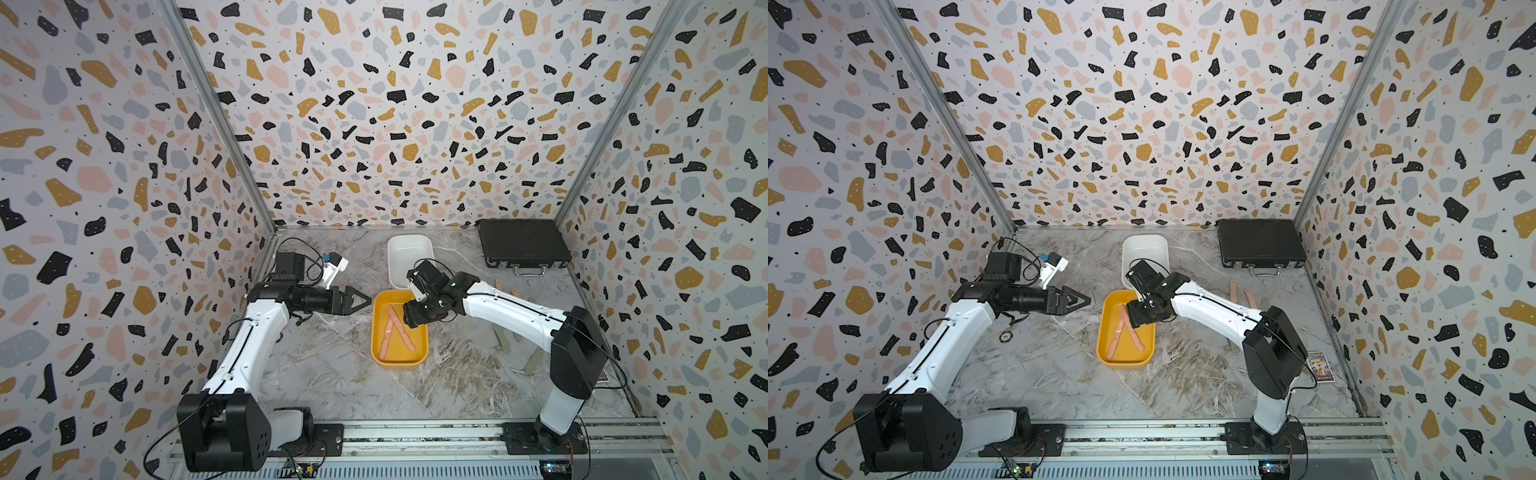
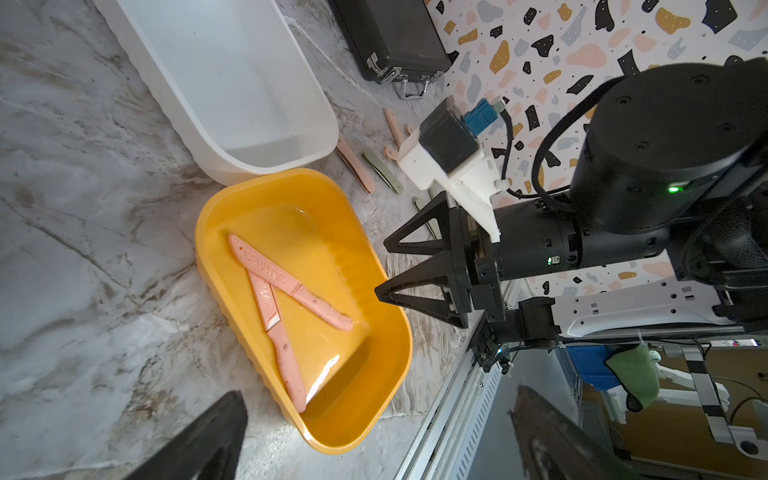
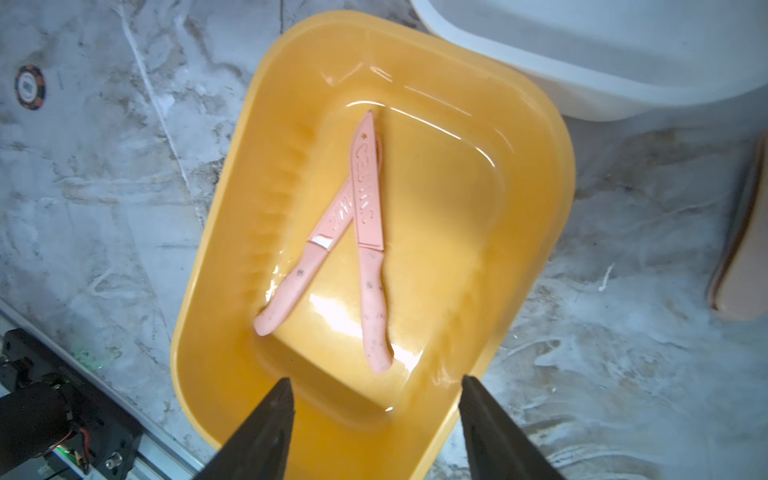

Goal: Place the fruit knives into the storage box by color
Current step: Move the storage box to the center of the board.

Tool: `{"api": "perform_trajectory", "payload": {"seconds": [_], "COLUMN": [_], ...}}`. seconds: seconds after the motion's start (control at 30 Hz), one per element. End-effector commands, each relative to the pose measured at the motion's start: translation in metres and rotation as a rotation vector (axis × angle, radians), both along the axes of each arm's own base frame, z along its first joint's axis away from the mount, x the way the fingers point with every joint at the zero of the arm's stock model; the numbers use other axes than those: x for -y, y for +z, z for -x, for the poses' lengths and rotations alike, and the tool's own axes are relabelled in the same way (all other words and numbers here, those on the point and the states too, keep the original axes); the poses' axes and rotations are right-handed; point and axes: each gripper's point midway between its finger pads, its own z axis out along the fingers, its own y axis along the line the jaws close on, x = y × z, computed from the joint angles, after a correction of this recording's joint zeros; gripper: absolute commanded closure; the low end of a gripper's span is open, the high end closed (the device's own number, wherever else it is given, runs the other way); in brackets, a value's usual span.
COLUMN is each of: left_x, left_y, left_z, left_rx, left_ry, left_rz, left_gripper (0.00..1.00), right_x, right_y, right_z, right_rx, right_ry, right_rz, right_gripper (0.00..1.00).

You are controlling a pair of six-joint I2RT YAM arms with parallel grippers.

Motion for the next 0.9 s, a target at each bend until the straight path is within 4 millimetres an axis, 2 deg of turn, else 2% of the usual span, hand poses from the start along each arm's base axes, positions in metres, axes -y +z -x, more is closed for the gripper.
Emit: {"api": "perform_trajectory", "payload": {"seconds": [0.0, 0.13, 0.27, 0.47, 0.67, 0.8, 0.87], "left_x": [0.007, 0.020, 0.029, 0.040, 0.047, 0.047, 0.048], "left_y": [0.019, 0.027, 0.032, 0.019, 0.009, 0.007, 0.006], "left_z": [-0.001, -0.002, -0.008, -0.012, -0.005, -0.004, -0.004], "left_rx": [0.059, 0.088, 0.085, 0.065, 0.057, 0.057, 0.056], "left_ry": [-0.020, -0.057, -0.075, -0.085, -0.107, -0.110, -0.113], "left_rz": [-0.008, -0.034, -0.028, -0.031, -0.036, -0.036, -0.037], "left_gripper": [0.00, 0.00, 0.00, 0.00, 0.00, 0.00, 0.00], "right_x": [0.024, 0.033, 0.030, 0.025, 0.027, 0.032, 0.036], "right_y": [0.012, 0.004, -0.008, -0.025, -0.039, -0.043, -0.044], "right_z": [-0.006, -0.010, -0.011, -0.016, -0.018, -0.018, -0.018], "right_rx": [0.030, 0.015, -0.015, -0.042, -0.056, -0.055, -0.053], "right_ry": [-0.037, -0.057, -0.058, -0.056, -0.056, -0.061, -0.065], "right_rz": [0.040, 0.066, 0.075, 0.102, 0.134, 0.154, 0.163], "right_gripper": [0.34, 0.34, 0.34, 0.38, 0.49, 0.66, 0.70]}}
